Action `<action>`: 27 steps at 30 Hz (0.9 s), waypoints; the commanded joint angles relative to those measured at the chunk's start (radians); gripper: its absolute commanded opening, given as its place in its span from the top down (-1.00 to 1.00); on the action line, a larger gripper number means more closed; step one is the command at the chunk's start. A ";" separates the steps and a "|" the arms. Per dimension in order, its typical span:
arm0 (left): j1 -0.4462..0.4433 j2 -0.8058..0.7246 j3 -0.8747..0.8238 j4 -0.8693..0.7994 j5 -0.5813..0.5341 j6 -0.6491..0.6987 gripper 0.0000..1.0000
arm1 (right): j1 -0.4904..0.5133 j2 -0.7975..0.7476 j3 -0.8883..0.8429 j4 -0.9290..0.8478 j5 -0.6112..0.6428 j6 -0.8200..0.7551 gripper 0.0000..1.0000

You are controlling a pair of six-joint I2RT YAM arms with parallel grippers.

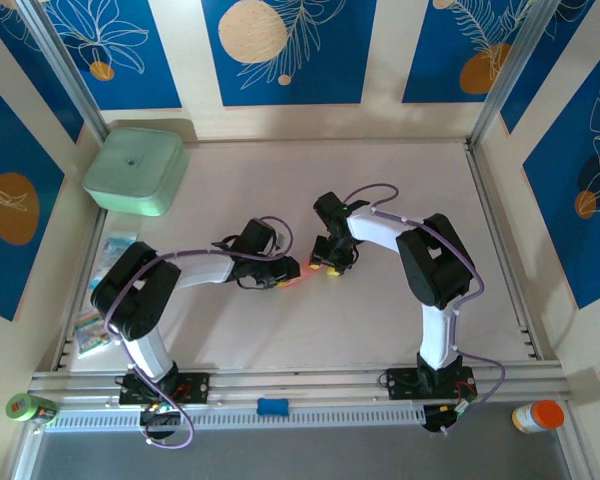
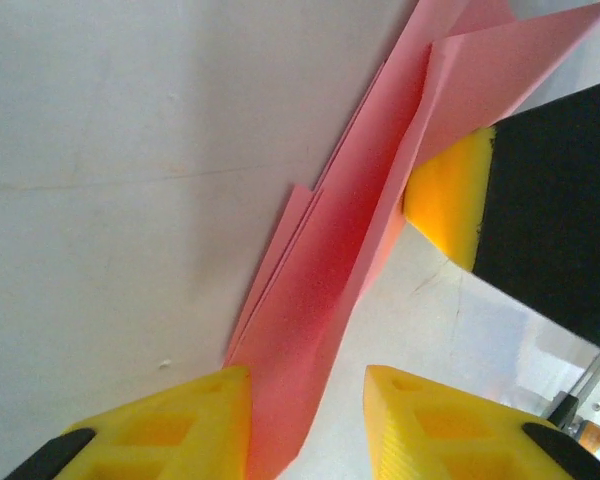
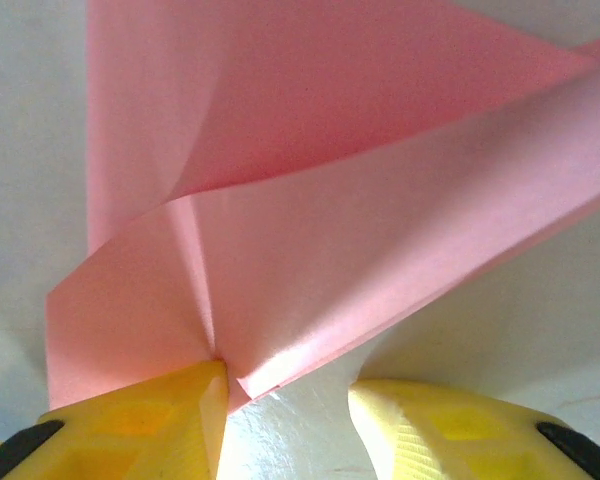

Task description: Fold a paper plane with a square sheet of paper (pick it up from the middle)

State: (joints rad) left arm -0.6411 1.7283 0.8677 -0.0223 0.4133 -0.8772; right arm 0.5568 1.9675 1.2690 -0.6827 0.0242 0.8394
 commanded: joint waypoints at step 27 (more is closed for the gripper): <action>-0.043 0.028 0.045 0.105 0.015 0.018 0.66 | 0.000 0.172 -0.079 -0.013 0.124 0.004 0.14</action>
State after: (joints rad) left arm -0.6758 1.7500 0.8890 0.0746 0.4179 -0.8566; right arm 0.5571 1.9739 1.2766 -0.6933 0.0265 0.8391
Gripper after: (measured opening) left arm 0.174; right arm 0.431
